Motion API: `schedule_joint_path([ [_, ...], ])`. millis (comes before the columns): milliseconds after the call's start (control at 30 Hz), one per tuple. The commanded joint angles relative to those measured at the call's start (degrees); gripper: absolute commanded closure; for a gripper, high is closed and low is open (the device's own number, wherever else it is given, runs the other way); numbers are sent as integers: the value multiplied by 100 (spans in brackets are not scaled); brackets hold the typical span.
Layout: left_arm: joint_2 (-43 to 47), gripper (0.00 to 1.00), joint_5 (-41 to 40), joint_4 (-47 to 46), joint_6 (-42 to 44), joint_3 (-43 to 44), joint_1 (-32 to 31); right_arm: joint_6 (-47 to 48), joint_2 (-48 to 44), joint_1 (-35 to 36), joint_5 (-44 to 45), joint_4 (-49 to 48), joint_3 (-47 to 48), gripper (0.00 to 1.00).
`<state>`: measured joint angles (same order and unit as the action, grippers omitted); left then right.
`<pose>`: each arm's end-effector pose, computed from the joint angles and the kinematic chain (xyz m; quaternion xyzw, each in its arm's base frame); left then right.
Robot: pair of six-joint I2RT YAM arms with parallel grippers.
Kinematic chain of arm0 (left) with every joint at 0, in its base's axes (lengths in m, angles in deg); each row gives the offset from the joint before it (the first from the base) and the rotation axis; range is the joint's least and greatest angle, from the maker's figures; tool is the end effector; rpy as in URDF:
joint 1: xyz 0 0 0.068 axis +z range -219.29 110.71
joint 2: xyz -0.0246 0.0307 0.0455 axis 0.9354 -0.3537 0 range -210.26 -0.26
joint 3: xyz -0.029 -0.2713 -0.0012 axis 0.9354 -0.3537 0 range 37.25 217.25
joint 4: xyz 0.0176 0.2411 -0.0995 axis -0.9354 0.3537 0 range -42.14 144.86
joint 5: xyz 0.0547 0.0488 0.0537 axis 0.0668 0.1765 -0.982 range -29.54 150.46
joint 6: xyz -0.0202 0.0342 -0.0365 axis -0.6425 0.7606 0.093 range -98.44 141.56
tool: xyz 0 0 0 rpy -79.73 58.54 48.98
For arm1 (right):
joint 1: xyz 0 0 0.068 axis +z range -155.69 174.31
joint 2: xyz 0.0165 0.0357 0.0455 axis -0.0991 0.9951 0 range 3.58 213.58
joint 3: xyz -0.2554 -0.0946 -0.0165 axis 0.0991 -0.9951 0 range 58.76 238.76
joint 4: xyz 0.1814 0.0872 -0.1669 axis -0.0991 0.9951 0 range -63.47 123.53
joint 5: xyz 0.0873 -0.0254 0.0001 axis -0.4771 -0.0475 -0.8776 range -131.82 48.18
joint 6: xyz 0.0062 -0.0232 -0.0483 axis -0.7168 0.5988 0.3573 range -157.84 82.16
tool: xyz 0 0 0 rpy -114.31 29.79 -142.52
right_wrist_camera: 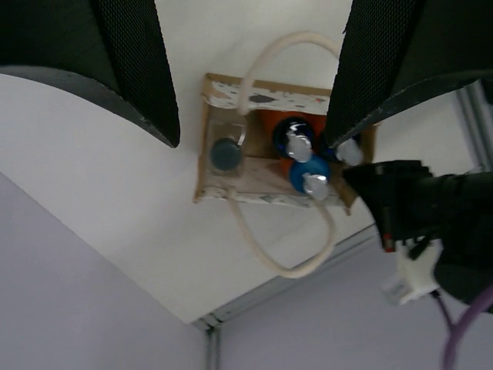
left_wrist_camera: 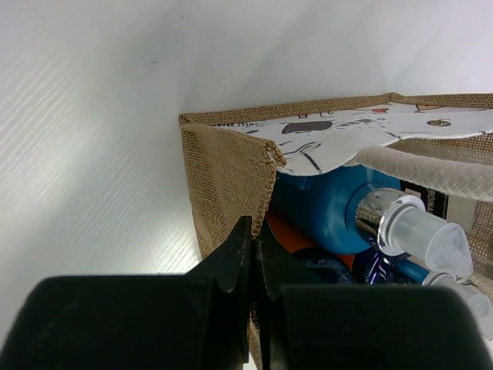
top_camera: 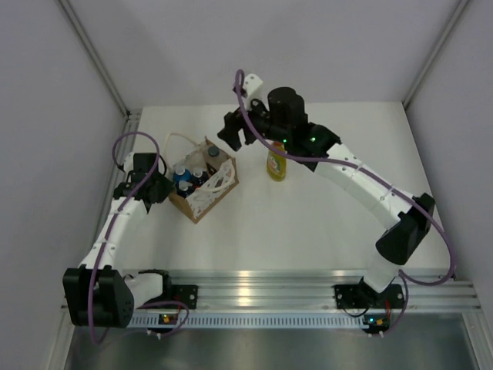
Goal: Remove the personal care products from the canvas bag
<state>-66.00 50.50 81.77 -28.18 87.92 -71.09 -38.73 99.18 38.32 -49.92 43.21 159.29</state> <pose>0.2353 -0.0013 0.2661 -0.4068 0.8402 -0.0785 0.3498 0.2782 0.2756 0.4349 -0.3258 0.7033 0.2909 0.5609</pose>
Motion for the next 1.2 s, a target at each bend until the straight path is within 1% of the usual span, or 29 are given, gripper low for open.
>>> schedule_joint_path([
  [0, 87, 100, -164, 353, 227, 109, 31, 536, 486, 642, -737, 774, 633, 27],
  [100, 70, 100, -165, 379, 298, 127, 31, 703, 846, 959, -413, 976, 941, 30],
  [167, 70, 100, -156, 379, 350, 136, 31, 643, 1092, 1004, -298, 994, 1109, 32],
  [300, 61, 100, -86, 388, 386, 127, 31, 598, 1514, 1040, -315, 1003, 1372, 34],
  [433, 17, 100, -7, 388, 377, 118, 31, 642, 2014, 1040, -306, 1187, 1846, 36],
  [533, -27, 100, 55, 379, 368, 127, 31, 677, 2270, 1048, -368, 1232, 1970, 37],
  [600, -36, 100, 55, 388, 377, 136, 31, 677, 2376, 1040, -350, 1232, 2032, 37],
  [700, -97, 100, 64, 388, 456, 197, 31, 730, 2595, 1040, -280, 1223, 2189, 42],
  [800, -124, 100, 99, 388, 509, 250, 31, 827, 2736, 1040, -219, 1232, 2339, 45],
  [1000, -133, 100, 125, 388, 535, 311, 31, 880, 2938, 1013, -341, 1232, 2436, 51],
  [1067, -141, 100, 134, 388, 544, 320, 31, 871, 2991, 1013, -377, 1223, 2454, 56],
  [1167, -159, 100, 152, 388, 535, 320, 31, 853, 3079, 1013, -394, 1223, 2480, 58],
])
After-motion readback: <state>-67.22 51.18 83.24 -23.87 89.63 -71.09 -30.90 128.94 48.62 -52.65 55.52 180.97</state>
